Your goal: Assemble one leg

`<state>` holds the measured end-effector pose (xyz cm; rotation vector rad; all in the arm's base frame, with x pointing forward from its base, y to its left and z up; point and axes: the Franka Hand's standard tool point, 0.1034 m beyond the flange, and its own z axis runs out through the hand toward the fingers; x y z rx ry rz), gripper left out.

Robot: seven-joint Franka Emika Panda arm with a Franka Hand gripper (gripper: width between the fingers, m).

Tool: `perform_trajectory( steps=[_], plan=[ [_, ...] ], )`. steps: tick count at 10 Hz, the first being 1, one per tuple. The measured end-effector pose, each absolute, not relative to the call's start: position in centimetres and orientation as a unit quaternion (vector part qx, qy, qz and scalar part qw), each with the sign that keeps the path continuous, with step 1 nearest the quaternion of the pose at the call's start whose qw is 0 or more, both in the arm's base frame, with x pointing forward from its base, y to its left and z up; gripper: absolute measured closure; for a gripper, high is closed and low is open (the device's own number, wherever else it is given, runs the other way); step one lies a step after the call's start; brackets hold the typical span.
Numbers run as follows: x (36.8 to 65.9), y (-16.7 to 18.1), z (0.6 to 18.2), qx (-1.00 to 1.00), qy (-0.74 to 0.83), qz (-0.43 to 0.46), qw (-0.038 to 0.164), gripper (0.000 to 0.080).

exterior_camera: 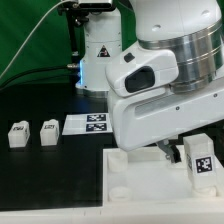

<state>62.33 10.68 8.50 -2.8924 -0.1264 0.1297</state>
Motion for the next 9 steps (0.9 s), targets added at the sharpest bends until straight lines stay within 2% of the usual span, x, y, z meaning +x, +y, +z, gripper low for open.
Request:
perform_trajectory(
  steps=[1,2,6,8,9],
  plan=[
    [62.33,10.67,8.5,-0.991,-0.045,0.044,0.122,0.0341],
    [62.38,10.58,8.5,-0.992,-0.007,0.048,0.12,0.0505],
    [62.9,10.23,8.27,-0.96,0.249,0.065,0.106,0.0502],
    [62.94,9.83,8.17,-0.88,0.449,0.089,0.124,0.0504],
    [62.8,9.98,8.13,-0.839,0.522,0.095,0.125,0.0504]
  ],
)
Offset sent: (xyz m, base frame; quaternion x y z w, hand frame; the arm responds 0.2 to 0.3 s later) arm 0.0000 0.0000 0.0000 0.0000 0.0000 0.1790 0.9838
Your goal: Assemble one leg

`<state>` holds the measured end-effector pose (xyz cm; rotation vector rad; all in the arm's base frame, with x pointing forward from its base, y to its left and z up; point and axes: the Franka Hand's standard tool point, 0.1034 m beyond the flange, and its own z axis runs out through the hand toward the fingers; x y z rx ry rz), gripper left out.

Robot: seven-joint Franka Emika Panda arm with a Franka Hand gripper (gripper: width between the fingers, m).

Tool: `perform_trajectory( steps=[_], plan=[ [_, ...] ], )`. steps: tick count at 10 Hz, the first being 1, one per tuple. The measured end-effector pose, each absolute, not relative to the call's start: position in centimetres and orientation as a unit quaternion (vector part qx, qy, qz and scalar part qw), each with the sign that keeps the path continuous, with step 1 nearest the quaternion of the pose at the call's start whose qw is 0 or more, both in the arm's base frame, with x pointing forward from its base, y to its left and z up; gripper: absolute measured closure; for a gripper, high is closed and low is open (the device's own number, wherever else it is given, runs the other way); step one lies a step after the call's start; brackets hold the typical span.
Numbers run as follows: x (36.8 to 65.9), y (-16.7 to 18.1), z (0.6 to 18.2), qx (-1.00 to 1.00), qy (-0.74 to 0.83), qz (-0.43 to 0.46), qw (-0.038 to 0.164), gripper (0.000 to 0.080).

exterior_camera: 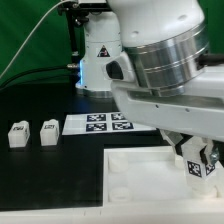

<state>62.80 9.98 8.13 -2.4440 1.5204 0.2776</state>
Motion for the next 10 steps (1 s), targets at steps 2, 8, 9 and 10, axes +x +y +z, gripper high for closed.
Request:
perform_trajectory(
  steps=[2,8,9,10],
  plan=[
    [62.6,10.5,8.1,-0.755,0.636,0.104,0.118,0.0505],
    [62.4,11.3,8.1,-0.798,0.584,0.097,0.11,0.0227],
    [62.5,11.4,8.6,-0.845,0.519,0.082,0.104,0.0173],
    [62.3,11.9,8.9,-0.862,0.491,0.074,0.102,0.0157]
  ],
)
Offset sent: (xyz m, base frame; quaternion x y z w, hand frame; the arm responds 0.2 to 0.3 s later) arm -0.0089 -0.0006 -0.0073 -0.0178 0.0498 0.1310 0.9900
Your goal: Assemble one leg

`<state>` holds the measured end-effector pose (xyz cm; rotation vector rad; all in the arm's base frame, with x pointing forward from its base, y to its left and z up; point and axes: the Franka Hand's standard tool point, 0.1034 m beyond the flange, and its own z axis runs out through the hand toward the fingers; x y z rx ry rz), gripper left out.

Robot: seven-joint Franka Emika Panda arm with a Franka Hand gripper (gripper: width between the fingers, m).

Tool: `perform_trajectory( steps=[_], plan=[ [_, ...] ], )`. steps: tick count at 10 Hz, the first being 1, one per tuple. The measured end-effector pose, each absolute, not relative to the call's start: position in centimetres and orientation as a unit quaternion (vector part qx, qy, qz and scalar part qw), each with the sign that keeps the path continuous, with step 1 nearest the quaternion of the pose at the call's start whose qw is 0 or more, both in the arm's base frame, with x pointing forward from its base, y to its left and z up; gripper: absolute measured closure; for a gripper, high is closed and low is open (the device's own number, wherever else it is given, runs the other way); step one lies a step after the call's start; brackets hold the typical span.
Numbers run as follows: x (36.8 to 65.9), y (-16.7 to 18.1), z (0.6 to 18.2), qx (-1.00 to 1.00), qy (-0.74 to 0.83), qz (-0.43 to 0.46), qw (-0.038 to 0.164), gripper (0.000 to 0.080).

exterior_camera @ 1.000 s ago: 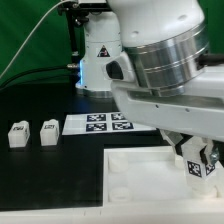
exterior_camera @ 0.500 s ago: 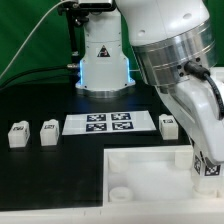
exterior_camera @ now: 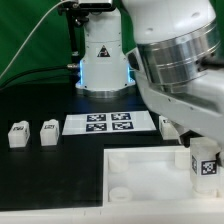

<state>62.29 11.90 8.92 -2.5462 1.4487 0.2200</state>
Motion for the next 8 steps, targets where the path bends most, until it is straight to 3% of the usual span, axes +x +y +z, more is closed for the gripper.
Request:
perform_trajectory(
  steps=[2,3,4,5,7,8],
  plan=[
    [62.3,11.7,8.7,-0.913,0.388,0.063,0.109,0.0151],
    [62.2,11.6,8.5,-0.942,0.317,0.053,0.1,0.0151],
    [61.9,11.7,8.1,-0.971,0.224,0.039,0.075,0.015],
    [62.4,11.7,7.7,-0.992,0.101,0.013,0.07,0.015],
    [62.4,11.6,7.4,-0.996,0.051,0.0,0.071,0.015],
    [62.4,11.6,7.4,-0.996,0.052,0.0,0.071,0.026]
  ],
)
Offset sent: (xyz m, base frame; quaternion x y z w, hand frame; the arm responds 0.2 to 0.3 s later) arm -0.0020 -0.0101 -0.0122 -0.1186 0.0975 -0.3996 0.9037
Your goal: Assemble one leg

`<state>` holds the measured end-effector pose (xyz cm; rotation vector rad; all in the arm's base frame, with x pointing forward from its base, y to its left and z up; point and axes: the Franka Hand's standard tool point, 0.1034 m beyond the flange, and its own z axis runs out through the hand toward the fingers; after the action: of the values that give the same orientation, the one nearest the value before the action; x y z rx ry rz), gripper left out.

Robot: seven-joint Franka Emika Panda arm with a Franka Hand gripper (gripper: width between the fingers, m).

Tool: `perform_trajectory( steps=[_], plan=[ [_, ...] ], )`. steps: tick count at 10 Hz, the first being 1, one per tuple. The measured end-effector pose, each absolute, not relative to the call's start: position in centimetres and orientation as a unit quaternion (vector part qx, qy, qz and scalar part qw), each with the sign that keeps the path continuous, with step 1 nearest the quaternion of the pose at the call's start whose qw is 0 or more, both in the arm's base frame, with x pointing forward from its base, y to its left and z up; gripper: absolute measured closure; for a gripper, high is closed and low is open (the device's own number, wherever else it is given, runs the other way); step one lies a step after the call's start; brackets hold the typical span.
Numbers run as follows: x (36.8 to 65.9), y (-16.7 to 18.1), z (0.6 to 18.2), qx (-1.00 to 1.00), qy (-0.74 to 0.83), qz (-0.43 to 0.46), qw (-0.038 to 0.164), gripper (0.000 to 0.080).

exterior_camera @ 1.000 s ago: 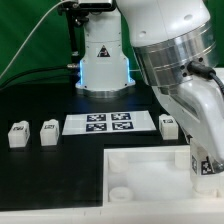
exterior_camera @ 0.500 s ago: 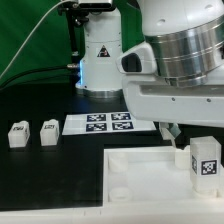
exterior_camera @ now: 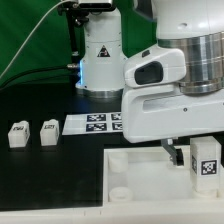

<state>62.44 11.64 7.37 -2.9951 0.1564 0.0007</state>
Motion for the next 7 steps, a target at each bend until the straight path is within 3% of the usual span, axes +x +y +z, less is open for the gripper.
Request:
perform_trajectory(
  steps=[1,2,3,5,7],
  plan=[
    [62.43,11.64,7.36,-0.996,0.052,0.0,0.071,0.0407],
    [62.43,11.57,7.34,-0.996,0.057,0.001,0.071,0.0407],
    [62.46,11.54,7.34,-0.995,0.07,0.001,0.071,0.0503],
    [62.62,11.35,7.29,-0.99,0.114,0.001,0.078,0.0503],
    [62.67,11.12,7.19,-0.941,0.326,0.006,0.093,0.0503]
  ],
)
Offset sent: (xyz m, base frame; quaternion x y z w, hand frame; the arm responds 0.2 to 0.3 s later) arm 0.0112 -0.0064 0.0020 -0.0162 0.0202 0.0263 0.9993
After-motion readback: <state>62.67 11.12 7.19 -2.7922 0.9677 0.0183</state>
